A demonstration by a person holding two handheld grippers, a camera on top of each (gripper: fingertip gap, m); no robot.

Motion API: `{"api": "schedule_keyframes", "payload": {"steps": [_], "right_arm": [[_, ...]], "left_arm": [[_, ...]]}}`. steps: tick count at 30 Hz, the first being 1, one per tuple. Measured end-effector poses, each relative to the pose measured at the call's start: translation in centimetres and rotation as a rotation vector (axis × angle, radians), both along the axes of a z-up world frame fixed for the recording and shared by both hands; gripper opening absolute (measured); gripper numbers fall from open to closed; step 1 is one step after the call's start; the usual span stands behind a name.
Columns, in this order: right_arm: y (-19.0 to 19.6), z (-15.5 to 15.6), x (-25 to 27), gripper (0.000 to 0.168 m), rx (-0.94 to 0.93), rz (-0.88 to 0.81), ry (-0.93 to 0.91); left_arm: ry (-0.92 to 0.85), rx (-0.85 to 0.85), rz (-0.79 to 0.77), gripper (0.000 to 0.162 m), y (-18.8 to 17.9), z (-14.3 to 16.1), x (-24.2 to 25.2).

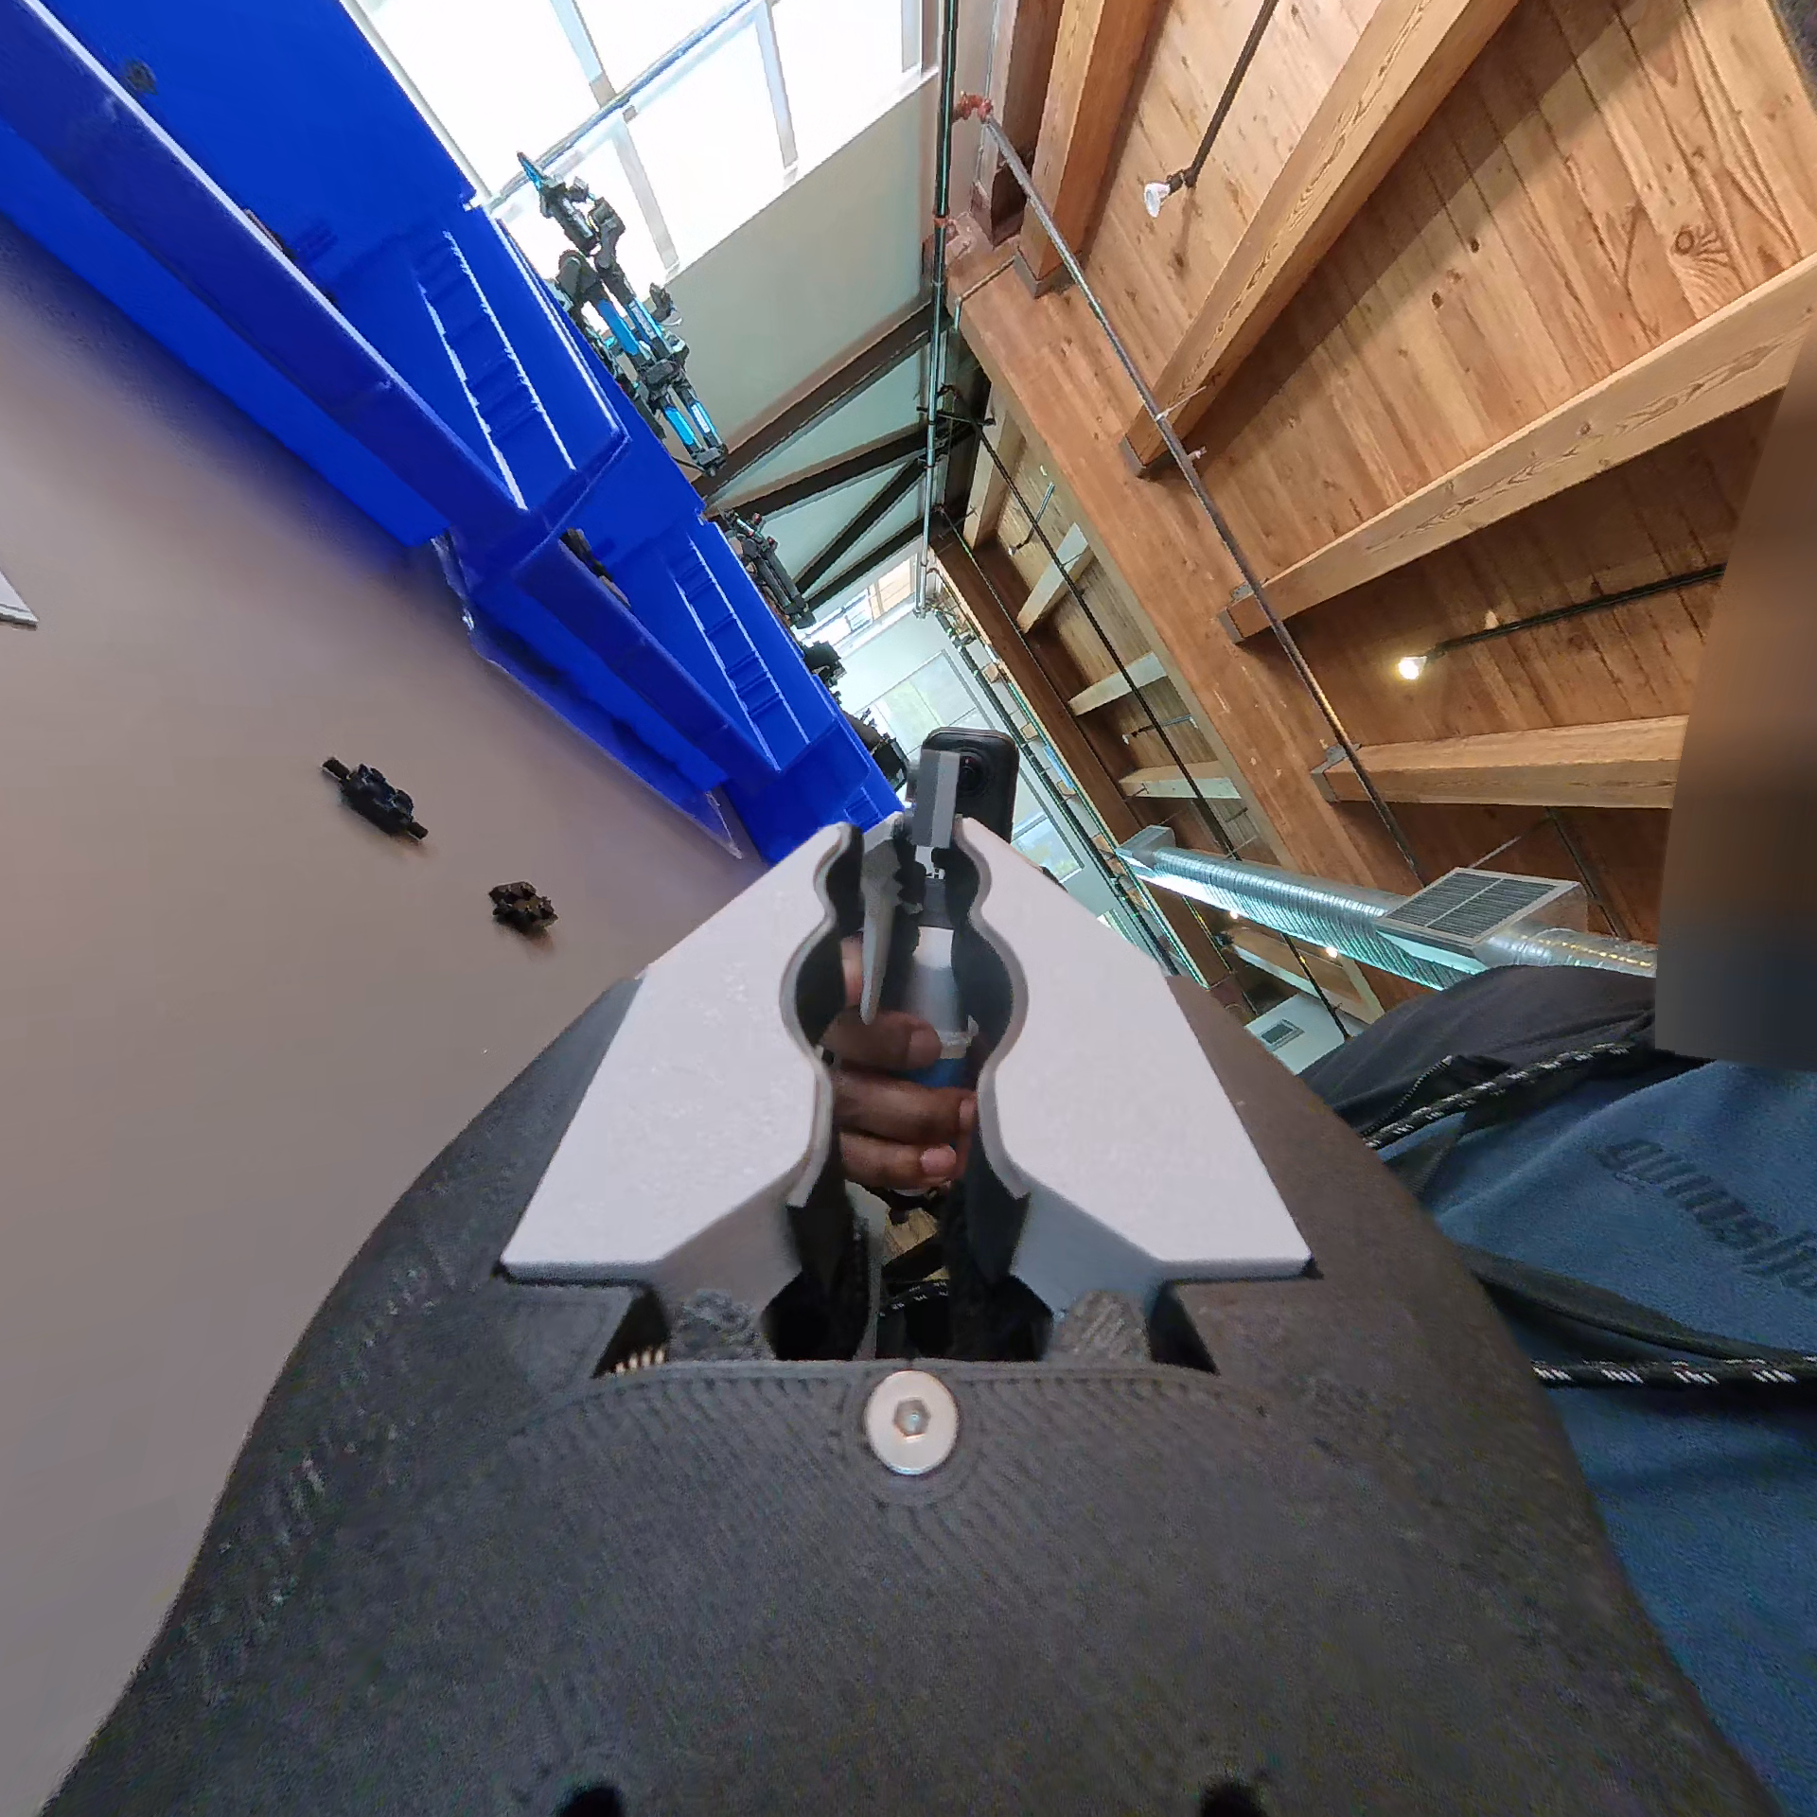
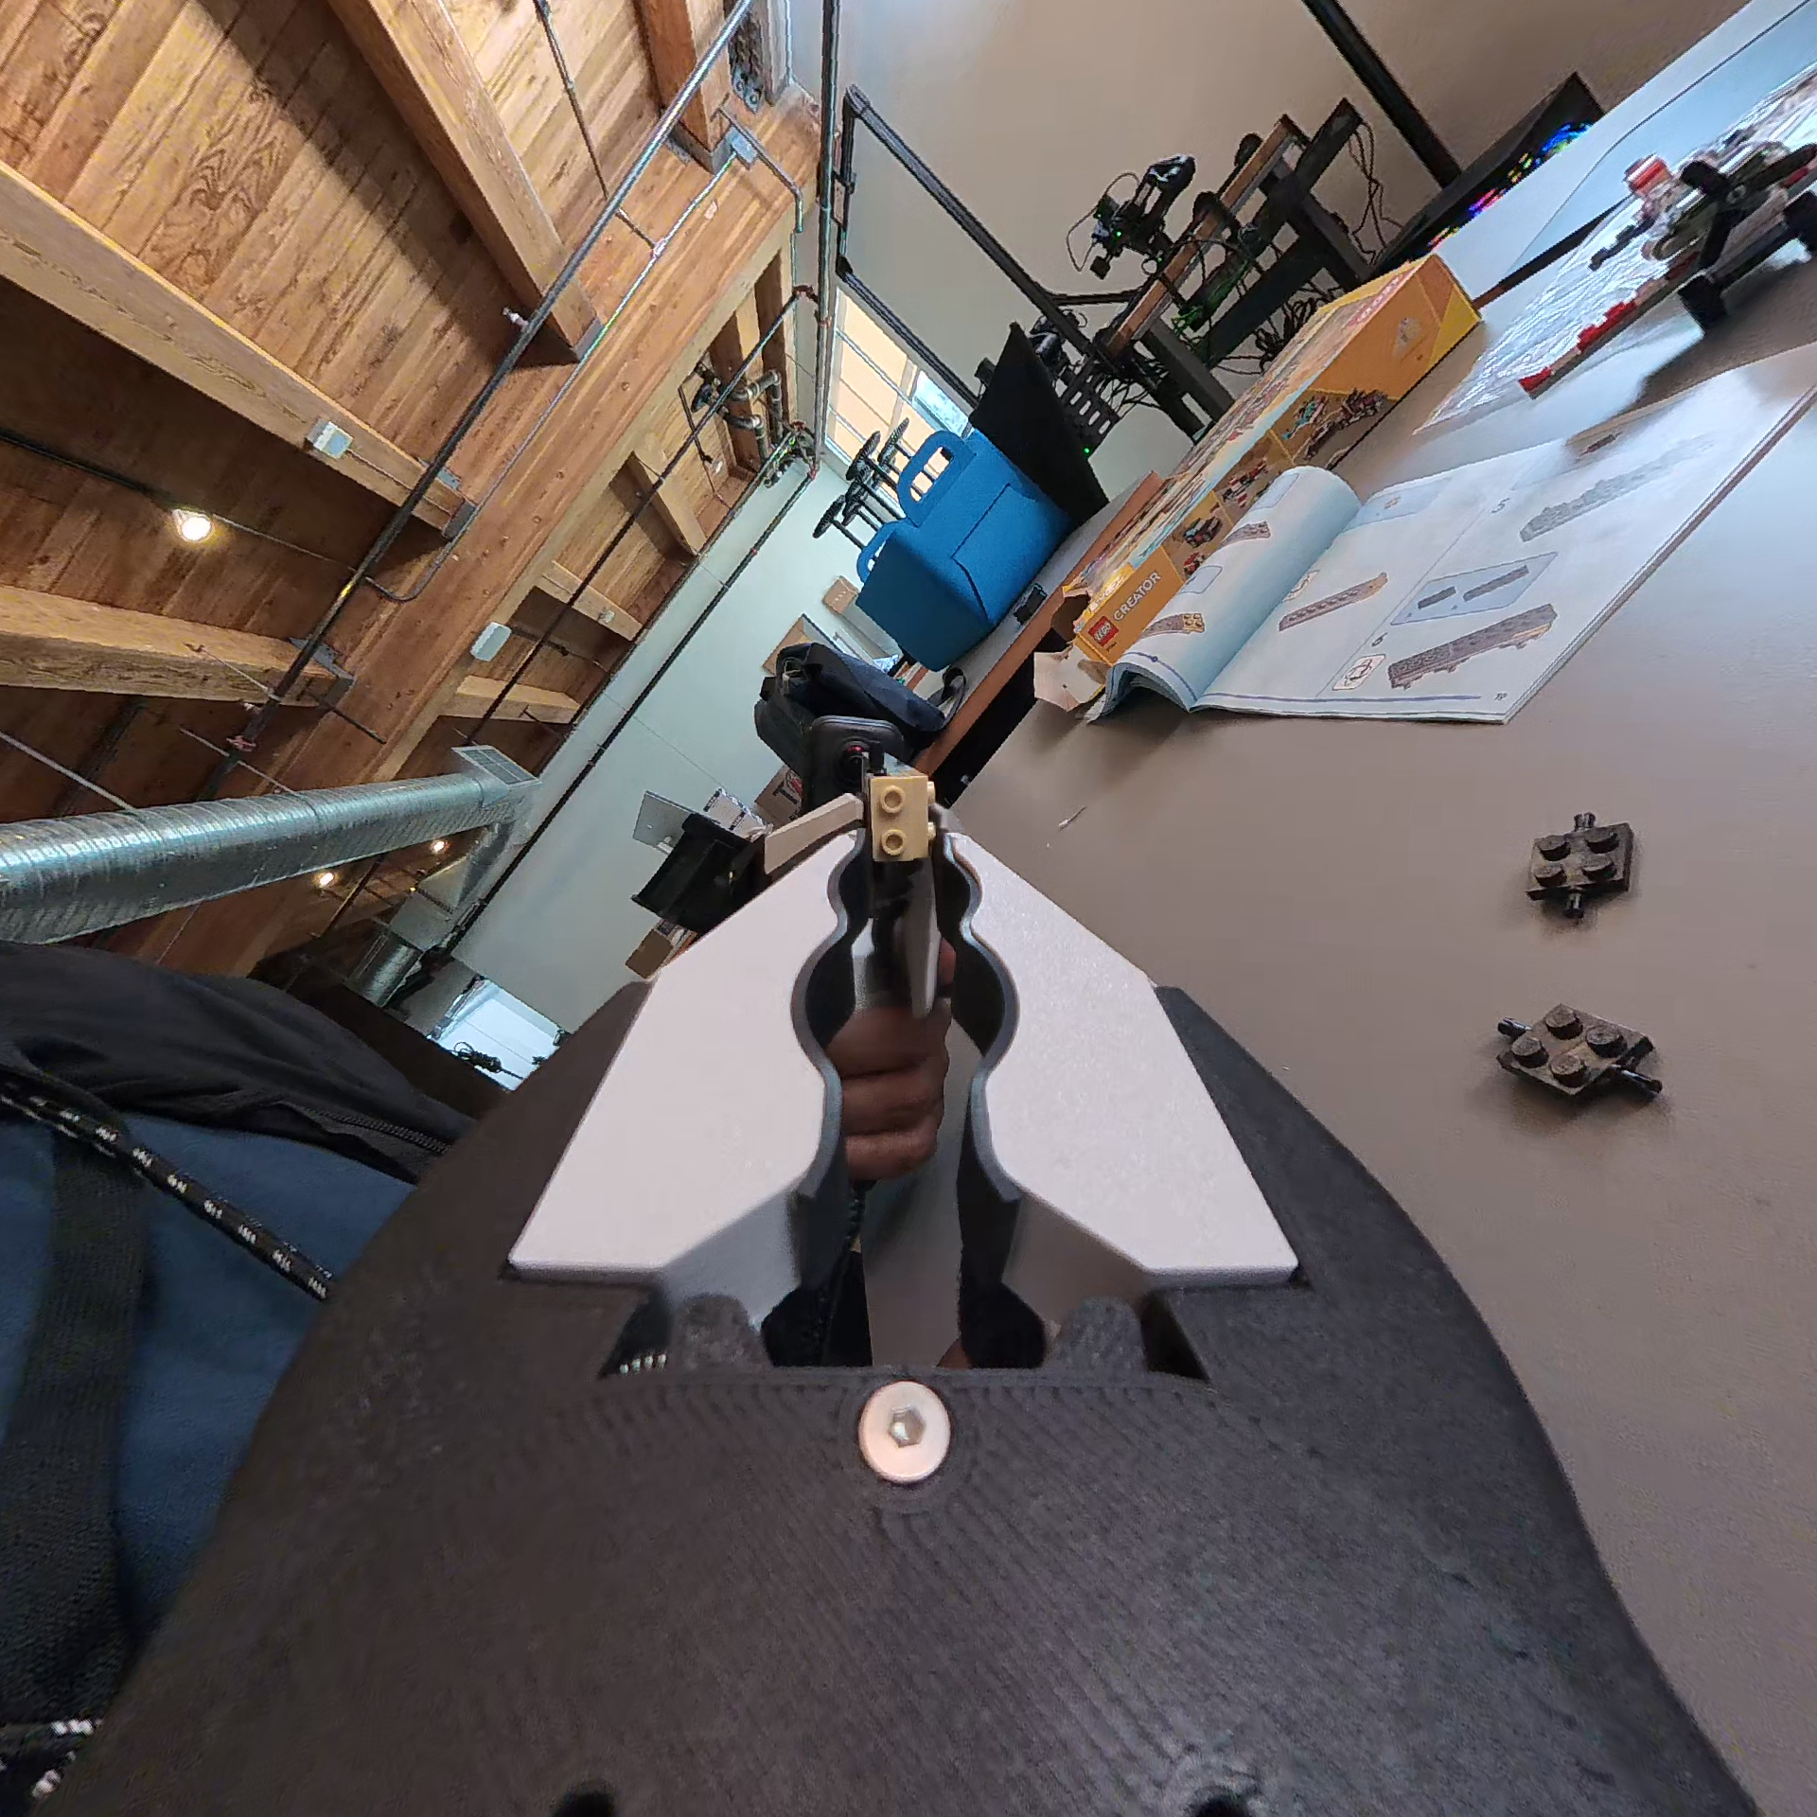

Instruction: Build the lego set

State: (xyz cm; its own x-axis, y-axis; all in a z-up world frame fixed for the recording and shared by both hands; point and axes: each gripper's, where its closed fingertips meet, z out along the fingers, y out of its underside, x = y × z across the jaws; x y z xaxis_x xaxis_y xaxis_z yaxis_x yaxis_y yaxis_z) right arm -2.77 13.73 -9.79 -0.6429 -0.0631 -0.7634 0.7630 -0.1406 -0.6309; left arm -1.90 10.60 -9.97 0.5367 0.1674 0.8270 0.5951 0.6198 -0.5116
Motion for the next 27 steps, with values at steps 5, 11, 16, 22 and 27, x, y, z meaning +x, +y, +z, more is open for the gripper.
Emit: {"api": "schedule_keyframes", "payload": {"steps": [5,11,16,22,27], "right_arm": [[0.05,0.02,-0.07,0.011,-0.004,-0.005,-0.005],[0.09,0.06,-0.14,0.011,-0.008,-0.008,-0.009],[0.06,0.02,-0.11,0.011,-0.011,-0.005,-0.018],[-0.04,-0.09,-0.06,0.011,-0.010,-0.003,-0.028],[0.03,-0.12,-0.17,0.011,-0.020,-0.005,-0.047]], "left_arm": [[-0.011,-0.002,0.005,0.019,-0.04,-0.19,-0.15],[-0.021,0.001,0.011,0.022,-0.14,-0.30,-0.27],[-0.026,0.000,0.018,0.023,-0.23,-0.38,-0.33],[-0.034,-0.002,0.034,0.024,-0.46,-0.53,-0.49],[-0.054,-0.007,0.038,0.028,-0.47,-0.87,-0.61]]}}
